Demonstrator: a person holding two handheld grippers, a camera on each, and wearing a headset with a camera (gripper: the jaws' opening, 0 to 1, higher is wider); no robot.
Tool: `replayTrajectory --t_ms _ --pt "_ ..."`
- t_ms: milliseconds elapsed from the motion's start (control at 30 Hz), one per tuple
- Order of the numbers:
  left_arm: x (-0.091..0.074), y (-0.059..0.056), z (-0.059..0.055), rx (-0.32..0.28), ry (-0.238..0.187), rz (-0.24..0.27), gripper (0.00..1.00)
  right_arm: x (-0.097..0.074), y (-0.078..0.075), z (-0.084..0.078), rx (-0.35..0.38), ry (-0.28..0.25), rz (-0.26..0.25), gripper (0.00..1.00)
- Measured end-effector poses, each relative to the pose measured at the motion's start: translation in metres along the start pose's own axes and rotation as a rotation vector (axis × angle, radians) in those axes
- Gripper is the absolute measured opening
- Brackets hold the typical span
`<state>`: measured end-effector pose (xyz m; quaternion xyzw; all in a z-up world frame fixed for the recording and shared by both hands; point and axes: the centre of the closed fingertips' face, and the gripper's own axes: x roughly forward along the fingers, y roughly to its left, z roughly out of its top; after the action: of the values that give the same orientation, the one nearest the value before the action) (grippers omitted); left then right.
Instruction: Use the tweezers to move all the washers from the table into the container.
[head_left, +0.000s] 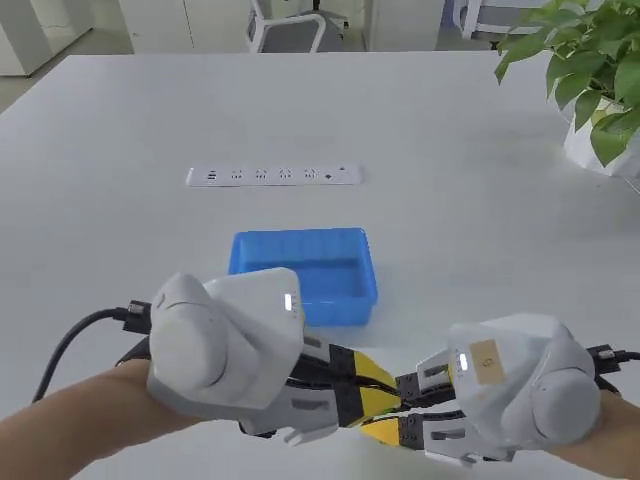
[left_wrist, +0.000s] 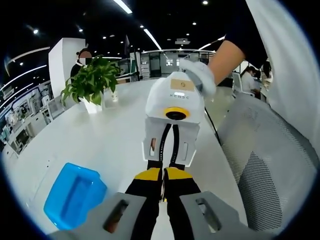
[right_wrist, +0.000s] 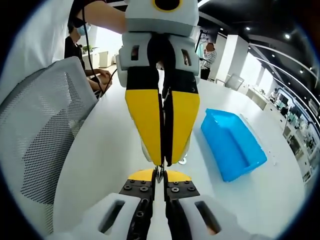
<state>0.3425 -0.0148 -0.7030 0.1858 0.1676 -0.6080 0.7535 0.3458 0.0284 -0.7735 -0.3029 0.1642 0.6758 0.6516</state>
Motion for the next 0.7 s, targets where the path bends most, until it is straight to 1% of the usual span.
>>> replayTrajectory --t_ms 67,167,333,400,500,667,700 --pt "0.0 -0.001 -0.001 0.008 0.005 -0.005 0.05 0.0 0.0 0.0 -0.001 -0.005 0.0 0.07" --pt "-0.001 0.0 -0.001 0.004 0.007 -0.009 0.06 0.0 0.0 0.001 0.002 -0.013 -0.004 0.06" --pt "-0.005 -0.001 0.001 -0.009 -0.007 -0.029 0.08 0.0 0.001 0.001 0.006 -0.018 0.002 0.06" --pt "-0.006 -0.002 0.001 -0.002 -0.005 -0.036 0.09 0.0 0.001 0.001 0.009 -0.019 0.006 0.06" --pt "-0.008 -0.004 -0.004 0.016 0.018 -0.05 0.11 0.0 0.001 0.001 0.016 -0.021 0.008 0.06" --pt "-0.007 -0.004 -0.018 0.054 0.076 -0.046 0.11 0.0 0.001 0.001 0.024 -0.025 0.011 0.07" --pt "-0.007 -0.004 -0.019 0.054 0.077 -0.047 0.11 0.0 0.001 0.001 0.023 -0.025 0.011 0.07"
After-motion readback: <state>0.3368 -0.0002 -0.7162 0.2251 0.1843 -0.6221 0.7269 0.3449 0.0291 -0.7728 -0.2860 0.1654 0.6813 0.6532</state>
